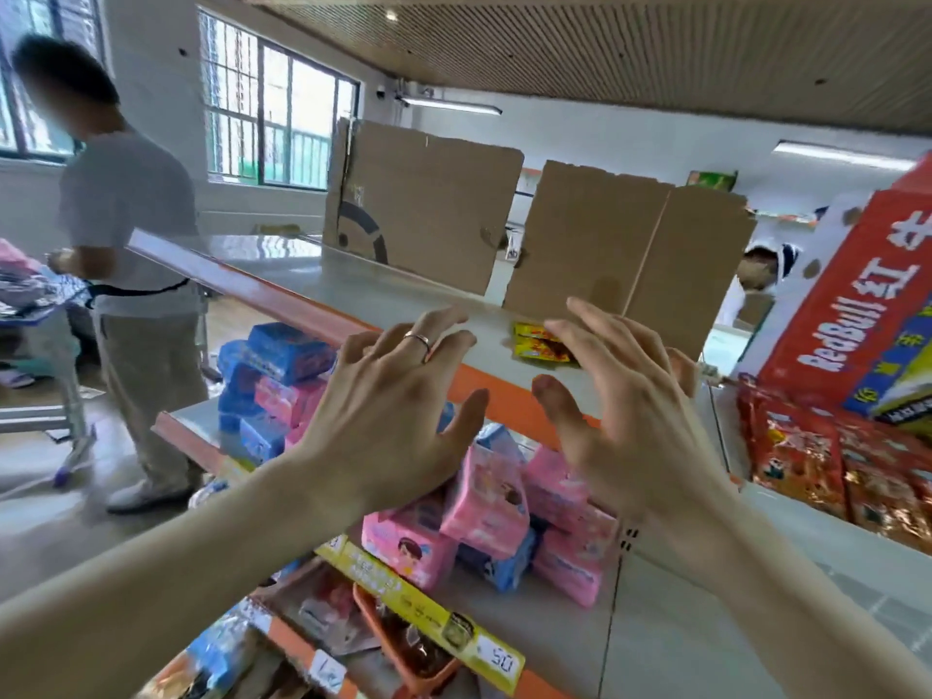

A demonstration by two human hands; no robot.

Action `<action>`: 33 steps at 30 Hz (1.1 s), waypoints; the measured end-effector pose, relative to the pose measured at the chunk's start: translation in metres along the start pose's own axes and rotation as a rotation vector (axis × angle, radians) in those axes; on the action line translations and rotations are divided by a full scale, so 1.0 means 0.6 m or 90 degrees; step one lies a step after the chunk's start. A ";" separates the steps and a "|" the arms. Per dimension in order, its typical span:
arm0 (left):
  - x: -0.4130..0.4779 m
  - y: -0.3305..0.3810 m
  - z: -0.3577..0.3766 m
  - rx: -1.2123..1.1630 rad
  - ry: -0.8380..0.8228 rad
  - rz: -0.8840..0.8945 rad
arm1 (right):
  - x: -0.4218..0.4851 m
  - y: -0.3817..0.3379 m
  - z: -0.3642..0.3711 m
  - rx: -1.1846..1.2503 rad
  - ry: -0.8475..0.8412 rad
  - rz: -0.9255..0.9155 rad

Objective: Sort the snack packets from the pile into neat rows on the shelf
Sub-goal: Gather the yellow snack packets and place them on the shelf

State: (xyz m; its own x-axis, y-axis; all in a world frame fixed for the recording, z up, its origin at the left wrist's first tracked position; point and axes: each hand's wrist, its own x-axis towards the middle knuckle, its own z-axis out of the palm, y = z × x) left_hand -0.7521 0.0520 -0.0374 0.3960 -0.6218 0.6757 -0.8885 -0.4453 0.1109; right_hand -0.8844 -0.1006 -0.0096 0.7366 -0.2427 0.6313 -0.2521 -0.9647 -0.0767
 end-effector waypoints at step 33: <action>0.322 -0.095 0.231 -0.024 -0.140 0.208 | 0.149 0.158 0.082 -0.149 -0.070 0.306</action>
State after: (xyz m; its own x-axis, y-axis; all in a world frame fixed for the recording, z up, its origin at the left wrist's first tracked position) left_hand -0.5929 -0.1321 -0.0139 0.1283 -0.8517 0.5081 -0.9822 -0.1800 -0.0538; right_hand -0.8113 -0.2190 0.0016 0.5616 -0.6723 0.4823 -0.7005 -0.6965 -0.1554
